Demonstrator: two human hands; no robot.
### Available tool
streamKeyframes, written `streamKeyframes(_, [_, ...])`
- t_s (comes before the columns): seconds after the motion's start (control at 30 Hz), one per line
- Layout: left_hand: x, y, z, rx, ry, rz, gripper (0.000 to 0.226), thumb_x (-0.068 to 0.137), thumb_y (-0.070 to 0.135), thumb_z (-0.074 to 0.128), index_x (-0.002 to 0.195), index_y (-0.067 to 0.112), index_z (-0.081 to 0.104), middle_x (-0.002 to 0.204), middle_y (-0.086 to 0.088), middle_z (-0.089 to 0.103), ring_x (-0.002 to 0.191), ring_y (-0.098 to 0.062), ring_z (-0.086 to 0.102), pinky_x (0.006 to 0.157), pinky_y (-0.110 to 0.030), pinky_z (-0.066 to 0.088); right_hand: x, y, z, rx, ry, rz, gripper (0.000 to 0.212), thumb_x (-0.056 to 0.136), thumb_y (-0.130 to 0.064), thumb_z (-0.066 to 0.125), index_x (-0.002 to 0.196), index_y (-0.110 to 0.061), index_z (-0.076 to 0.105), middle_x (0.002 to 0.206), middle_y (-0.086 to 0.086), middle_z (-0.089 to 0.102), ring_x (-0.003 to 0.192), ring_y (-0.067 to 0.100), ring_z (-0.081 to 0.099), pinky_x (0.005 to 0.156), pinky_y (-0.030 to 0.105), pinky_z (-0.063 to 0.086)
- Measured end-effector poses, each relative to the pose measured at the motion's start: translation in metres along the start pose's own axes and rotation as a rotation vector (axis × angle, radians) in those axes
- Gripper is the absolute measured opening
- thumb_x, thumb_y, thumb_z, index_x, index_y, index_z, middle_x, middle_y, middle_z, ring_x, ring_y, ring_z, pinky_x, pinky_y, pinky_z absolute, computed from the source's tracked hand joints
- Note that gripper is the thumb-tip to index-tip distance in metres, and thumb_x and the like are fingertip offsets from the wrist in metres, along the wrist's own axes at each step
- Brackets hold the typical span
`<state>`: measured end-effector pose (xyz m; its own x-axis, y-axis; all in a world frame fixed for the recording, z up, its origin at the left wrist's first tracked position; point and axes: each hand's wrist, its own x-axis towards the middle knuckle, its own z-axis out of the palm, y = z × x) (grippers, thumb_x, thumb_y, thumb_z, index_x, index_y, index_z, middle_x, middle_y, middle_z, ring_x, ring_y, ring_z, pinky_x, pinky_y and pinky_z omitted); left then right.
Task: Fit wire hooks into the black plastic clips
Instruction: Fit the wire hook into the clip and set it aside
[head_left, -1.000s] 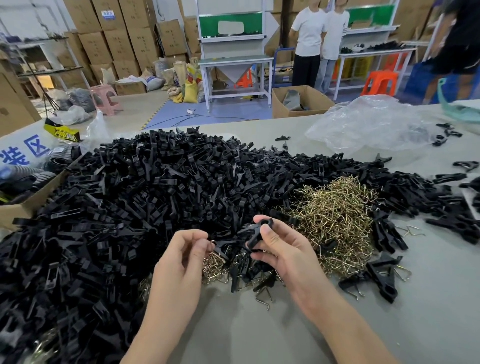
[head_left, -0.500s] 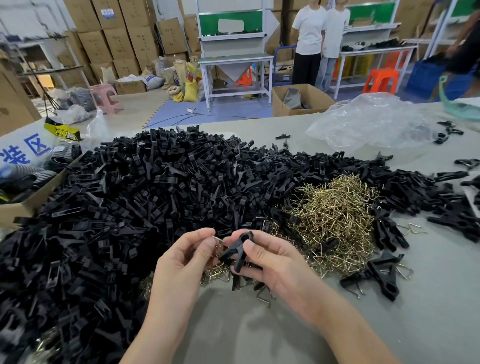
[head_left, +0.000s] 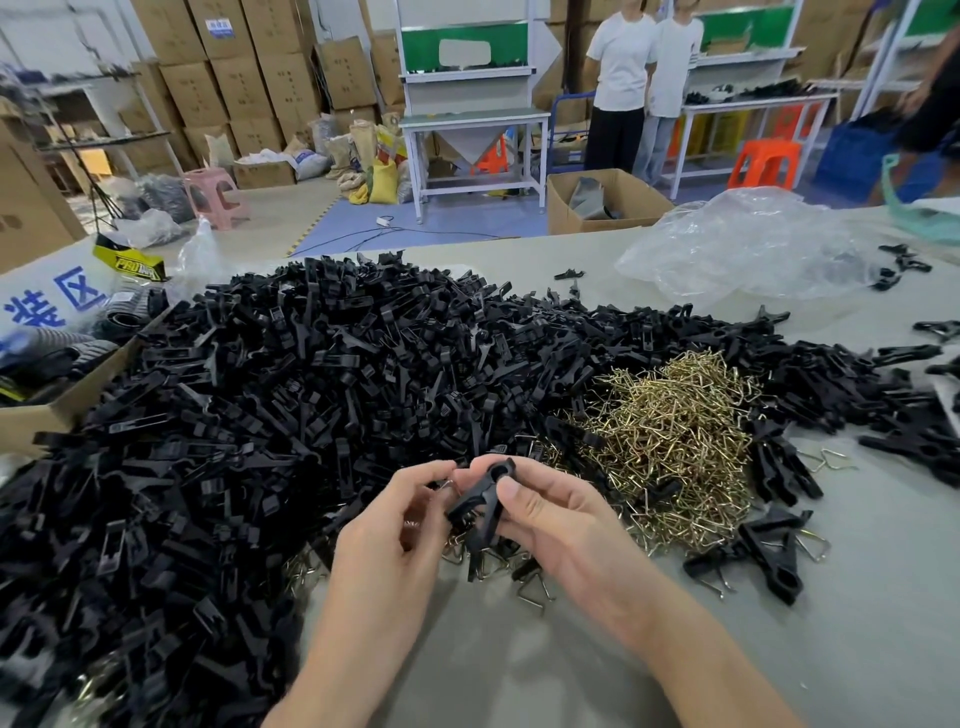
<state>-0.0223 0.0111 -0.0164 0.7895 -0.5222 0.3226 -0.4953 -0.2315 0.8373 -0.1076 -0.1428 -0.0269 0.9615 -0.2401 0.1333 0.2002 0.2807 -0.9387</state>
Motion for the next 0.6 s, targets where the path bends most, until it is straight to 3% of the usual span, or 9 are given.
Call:
streamKeyframes(0.07, [-0.0021, -0.0012, -0.0015, 0.103, 0.006, 0.023, 0.029, 0.093, 0.047, 0.045, 0.12, 0.051, 0.055, 0.09, 0.027, 0.068, 0.072, -0.003, 0.068, 0.06, -0.02, 0.051, 0.0003, -0.0026, 0.002, 0.085, -0.013, 0.0, 0.032, 0.097, -0.03, 0.062, 0.122, -0.011, 0.068, 0.133, 0.013, 0.066, 0.127, 0.028, 0.06, 0.105, 0.043, 0.048])
streamKeyframes(0.13, [-0.0033, -0.003, -0.0021, 0.178, 0.012, 0.069, 0.036, 0.092, 0.053, 0.036, 0.125, 0.053, 0.05, 0.086, 0.029, 0.067, 0.061, 0.003, 0.064, 0.054, -0.013, 0.046, 0.0, -0.0041, 0.0039, 0.146, -0.028, -0.004, 0.031, 0.097, -0.028, 0.062, 0.122, -0.011, 0.069, 0.134, 0.015, 0.065, 0.128, 0.029, 0.06, 0.103, 0.036, 0.05])
streamKeyframes(0.23, [-0.0029, -0.0006, -0.0009, 0.2, 0.044, 0.135, 0.028, 0.098, 0.046, 0.039, 0.118, 0.051, 0.057, 0.089, 0.027, 0.067, 0.062, 0.003, 0.063, 0.055, -0.01, 0.044, 0.0008, -0.0037, 0.0042, 0.144, -0.019, 0.002, 0.032, 0.098, -0.027, 0.06, 0.123, -0.008, 0.067, 0.135, 0.017, 0.063, 0.13, 0.031, 0.057, 0.109, 0.043, 0.046])
streamKeyframes(0.33, [0.0003, 0.0007, 0.0011, 0.093, 0.125, 0.087, 0.023, 0.097, 0.039, 0.051, 0.109, 0.048, 0.068, 0.097, 0.018, 0.058, 0.075, -0.007, 0.06, 0.06, -0.014, 0.045, 0.001, -0.0044, 0.0038, 0.133, -0.004, 0.02, 0.034, 0.097, -0.031, 0.062, 0.122, -0.01, 0.067, 0.134, 0.015, 0.064, 0.13, 0.029, 0.058, 0.109, 0.04, 0.046])
streamKeyframes(0.47, [0.0041, -0.0003, -0.003, -0.187, 0.109, -0.099, 0.025, 0.097, 0.027, 0.06, 0.105, 0.047, 0.073, 0.072, 0.012, 0.061, 0.053, -0.002, 0.044, 0.05, -0.013, 0.037, 0.0005, -0.0048, 0.0061, 0.104, -0.007, 0.044, 0.033, 0.099, -0.029, 0.059, 0.122, -0.008, 0.067, 0.132, 0.013, 0.066, 0.127, 0.025, 0.06, 0.103, 0.034, 0.05])
streamKeyframes(0.53, [0.0043, 0.0009, -0.005, -0.251, 0.073, -0.155, 0.024, 0.097, 0.028, 0.061, 0.105, 0.047, 0.072, 0.071, 0.006, 0.063, 0.057, -0.008, 0.05, 0.054, -0.018, 0.044, 0.0002, -0.0051, 0.0075, 0.097, -0.012, 0.049, 0.032, 0.099, -0.027, 0.058, 0.123, -0.007, 0.066, 0.132, 0.013, 0.066, 0.128, 0.026, 0.06, 0.102, 0.034, 0.05])
streamKeyframes(0.6, [0.005, 0.0013, -0.0044, -0.275, 0.067, -0.184, 0.02, 0.096, 0.029, 0.061, 0.101, 0.045, 0.072, 0.083, 0.004, 0.072, 0.073, -0.013, 0.065, 0.069, -0.026, 0.053, 0.0003, -0.0057, 0.0085, 0.102, -0.01, 0.047, 0.032, 0.099, -0.026, 0.058, 0.123, -0.006, 0.067, 0.132, 0.014, 0.066, 0.129, 0.027, 0.059, 0.103, 0.034, 0.05])
